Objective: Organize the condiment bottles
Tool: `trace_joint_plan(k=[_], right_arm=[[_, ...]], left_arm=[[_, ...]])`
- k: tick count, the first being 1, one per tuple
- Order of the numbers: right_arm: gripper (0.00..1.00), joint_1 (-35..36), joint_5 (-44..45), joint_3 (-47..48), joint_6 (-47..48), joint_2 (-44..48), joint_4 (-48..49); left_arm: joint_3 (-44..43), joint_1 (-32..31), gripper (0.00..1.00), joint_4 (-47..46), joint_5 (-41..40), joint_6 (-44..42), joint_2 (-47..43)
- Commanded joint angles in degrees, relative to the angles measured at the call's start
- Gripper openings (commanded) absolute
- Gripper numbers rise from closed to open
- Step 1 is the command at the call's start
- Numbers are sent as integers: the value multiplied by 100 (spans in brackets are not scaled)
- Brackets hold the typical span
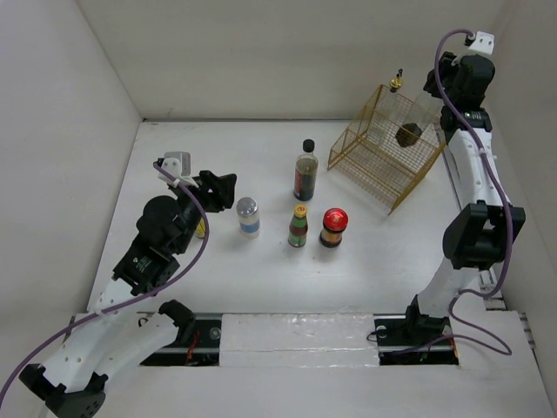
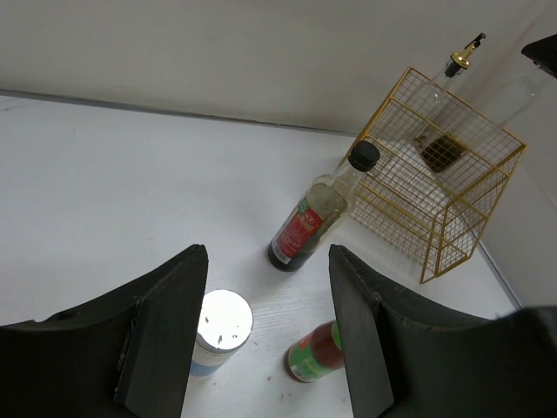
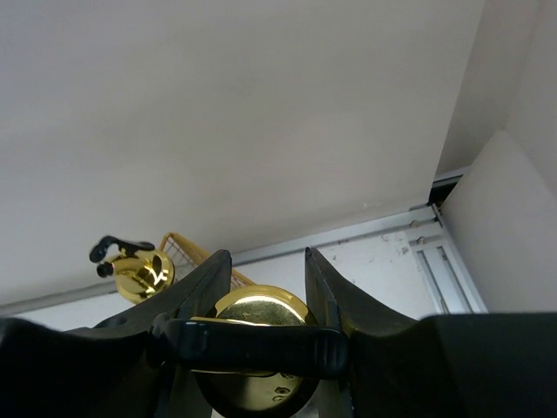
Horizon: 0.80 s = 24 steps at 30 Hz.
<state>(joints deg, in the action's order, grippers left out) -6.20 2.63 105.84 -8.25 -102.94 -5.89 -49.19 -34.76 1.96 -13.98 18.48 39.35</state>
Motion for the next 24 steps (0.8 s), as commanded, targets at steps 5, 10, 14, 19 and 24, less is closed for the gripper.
trace_joint_plan(k=[5, 10, 14, 19, 24], right_arm=[[4, -109, -1245, 32, -282, -226, 651], [7, -171, -1564, 103, -282, -491, 598], [9, -224, -1564, 103, -282, -675, 598], [19, -224, -1424, -20, -168, -675, 598], [60, -171, -1248, -195, 25, -552, 598]], left_arm=[[-100, 31, 54, -275, -52, -20, -24], [-100, 31, 54, -275, -52, -20, -24], [-100, 31, 54, -275, -52, -20, 29], [-100, 31, 54, -275, -52, -20, 29], [-100, 31, 54, -275, -52, -20, 29]])
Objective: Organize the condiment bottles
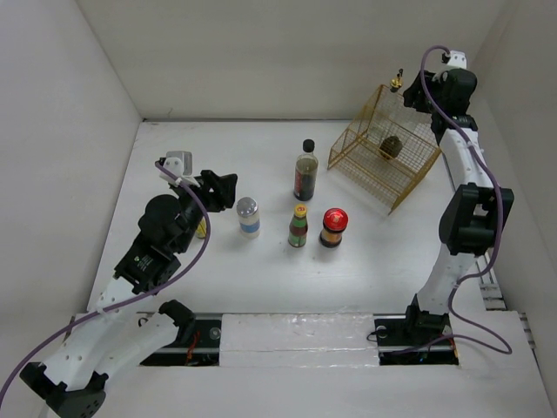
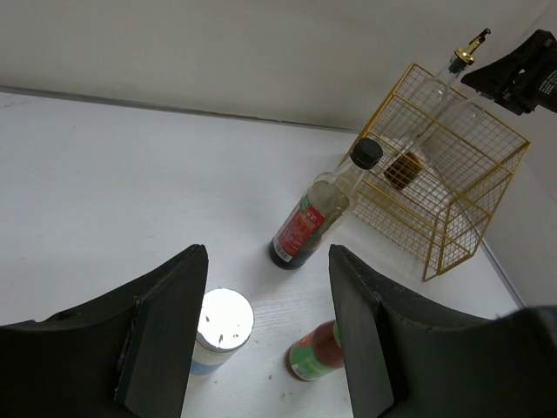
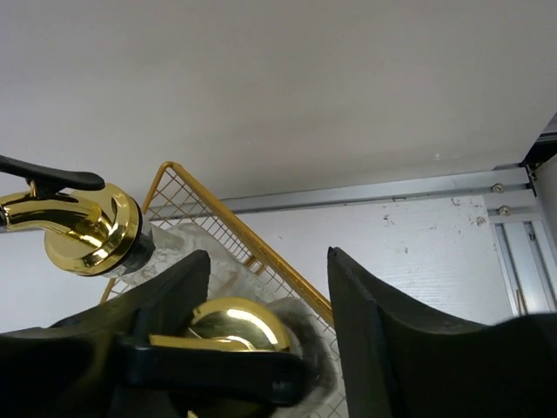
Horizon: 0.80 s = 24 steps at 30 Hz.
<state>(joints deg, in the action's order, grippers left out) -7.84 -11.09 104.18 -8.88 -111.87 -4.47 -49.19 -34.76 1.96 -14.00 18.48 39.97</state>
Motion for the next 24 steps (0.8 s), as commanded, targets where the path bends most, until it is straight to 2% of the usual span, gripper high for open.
trace_joint_plan(k=[1, 4, 7, 14, 15, 17, 18, 19, 21, 23, 24], right_arm=[[64, 45, 125, -29, 89, 411, 456], [76, 97, 248, -29, 89, 639, 456], [81, 150, 397, 23, 89, 825, 456], [84, 379, 1117, -467, 18, 1729, 456], [82, 431, 1118, -625, 18, 2061, 551], [68, 642, 944, -1072, 18, 2397, 798], [47, 730, 725, -1197, 18, 2651, 799], [33, 827, 444, -1311, 18, 2732, 799], [20, 1195, -549, -1636, 71, 2785, 799], [21, 1746, -1077, -2039, 133, 2838, 799], [36, 1950, -1149, -2164, 263, 2838, 799]], left_arm=[[-100, 31, 54, -275, -50, -20, -33], [-100, 31, 54, -275, -50, -20, -33], [-100, 31, 54, -275, -50, -20, -33], [-100, 31, 54, -275, -50, -20, -33], [-100, 31, 54, -275, -50, -20, -33], [-100, 31, 54, -275, -50, -20, -33], [-100, 31, 54, -275, -50, -20, -33], [-100, 31, 54, -275, -111, -20, -33], [-100, 31, 54, -275, -112, -20, -33], [-100, 31, 54, -275, -164, -20, -85], [-100, 31, 54, -275, -165, 32, -85]])
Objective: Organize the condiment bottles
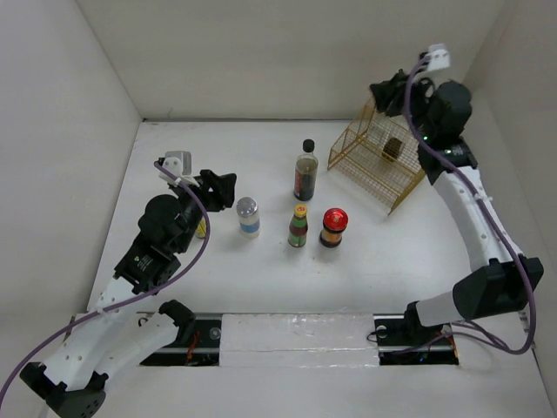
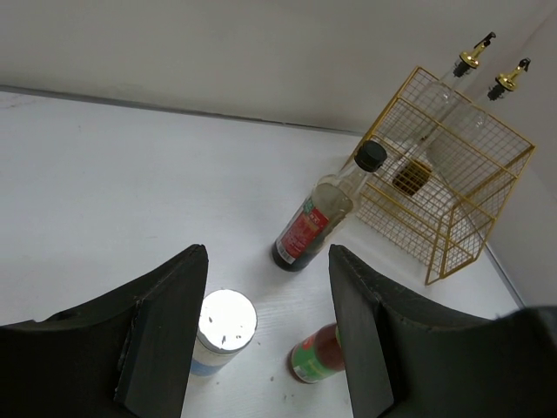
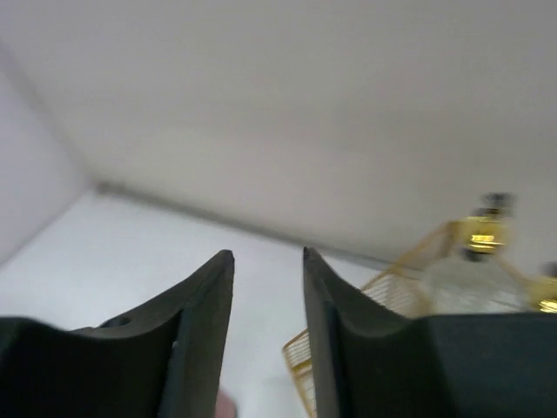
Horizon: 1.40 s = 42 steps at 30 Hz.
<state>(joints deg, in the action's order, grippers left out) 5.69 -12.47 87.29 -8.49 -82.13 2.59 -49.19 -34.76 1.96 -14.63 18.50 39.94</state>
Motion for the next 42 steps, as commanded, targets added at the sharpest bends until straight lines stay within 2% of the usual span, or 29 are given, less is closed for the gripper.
trace_joint_plan(k=[1, 3, 4, 5, 8, 15, 17, 18, 21, 22, 24, 25, 26, 28, 30, 32, 35, 42], right_arm=[[46, 817, -1012, -597, 486, -137, 93], [65, 1378, -1012, -817, 742, -190, 93], [77, 1530, -1012, -949, 865, -259, 23], [81, 1644, -925, -950, 1058, -364, -39], [89, 1856, -695, -1003, 1113, -636, -180], [91, 1962, -291, -678, 1166, -1269, -233], [85, 1962, -221, -520, 1166, -1419, -101], [78, 2014, -221, -441, 1166, -1490, -49], [63, 2120, -221, -309, 1113, -1727, 84], [46, 2120, -221, -309, 1061, -1780, 84], [36, 2182, -221, -256, 1060, -1868, 84], [19, 2243, -221, -204, 1060, -1921, 84], [13, 2243, -221, -203, 1008, -1921, 84], [7, 2243, -273, -203, 841, -1746, 197], [5, 2191, -344, -203, 569, -1439, 477], [5, 2120, -344, -73, 376, -1193, 645], [4, 1831, 112, 208, -20, -666, 839], [4, 1145, 684, 719, -82, -497, 787]], left_arm=[[-100, 31, 54, -275, -101, 31, -83], [-100, 31, 54, -275, -101, 31, -83], [-100, 31, 54, -275, -101, 31, -83], [-100, 31, 54, -275, -101, 31, -83], [-100, 31, 54, -275, -101, 31, -83], [-100, 31, 54, -275, -101, 31, -83], [-100, 31, 55, -275, -101, 31, -83], [-100, 31, 55, -275, -101, 31, -83], [-100, 31, 55, -275, -101, 31, -83], [-100, 31, 55, -275, -101, 31, -83], [-100, 31, 55, -275, -101, 31, -83], [-100, 31, 55, -275, -101, 31, -83], [-47, 31, 55, -275, -101, 31, -83], [-47, 31, 55, -275, -101, 31, -83], [-47, 31, 55, -275, -101, 31, -83], [-47, 31, 55, -275, -101, 31, -83], [-47, 31, 55, -223, -101, 31, -83], [-47, 31, 55, -222, -101, 31, -83]])
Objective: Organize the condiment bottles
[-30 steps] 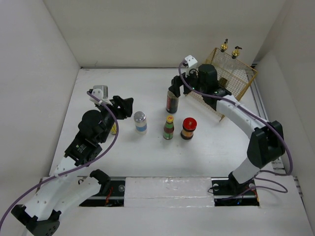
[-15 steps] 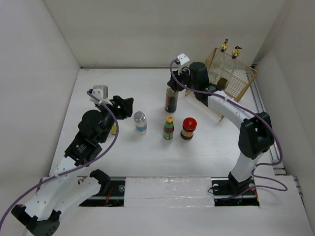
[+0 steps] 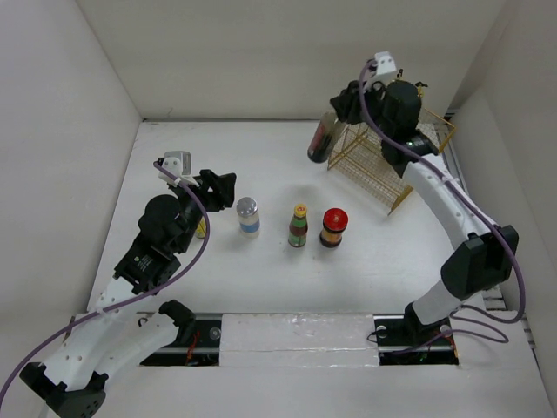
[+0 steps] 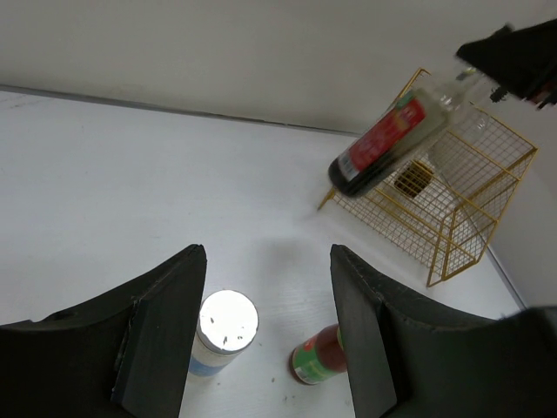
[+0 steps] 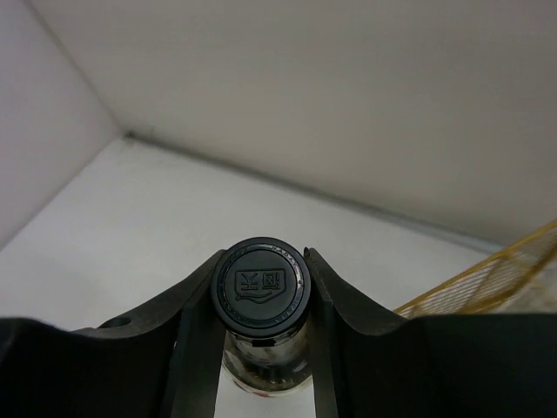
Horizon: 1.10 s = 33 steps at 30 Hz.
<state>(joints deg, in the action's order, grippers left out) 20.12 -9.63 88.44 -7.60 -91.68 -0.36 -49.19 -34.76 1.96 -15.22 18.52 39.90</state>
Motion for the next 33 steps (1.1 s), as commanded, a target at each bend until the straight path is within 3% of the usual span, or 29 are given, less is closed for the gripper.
trace_joint_plan(k=[1, 11, 33], right_arm=[[4, -368, 496, 700, -172, 458, 1082], [2, -1098, 928, 1807, -119, -130, 845], [1, -1265, 1929, 1711, 382, -570, 1046]], left_arm=[[-47, 31, 55, -222, -42, 28, -79], [-47, 31, 55, -222, -95, -24, -26], [-47, 31, 55, -222, -148, -24, 79]])
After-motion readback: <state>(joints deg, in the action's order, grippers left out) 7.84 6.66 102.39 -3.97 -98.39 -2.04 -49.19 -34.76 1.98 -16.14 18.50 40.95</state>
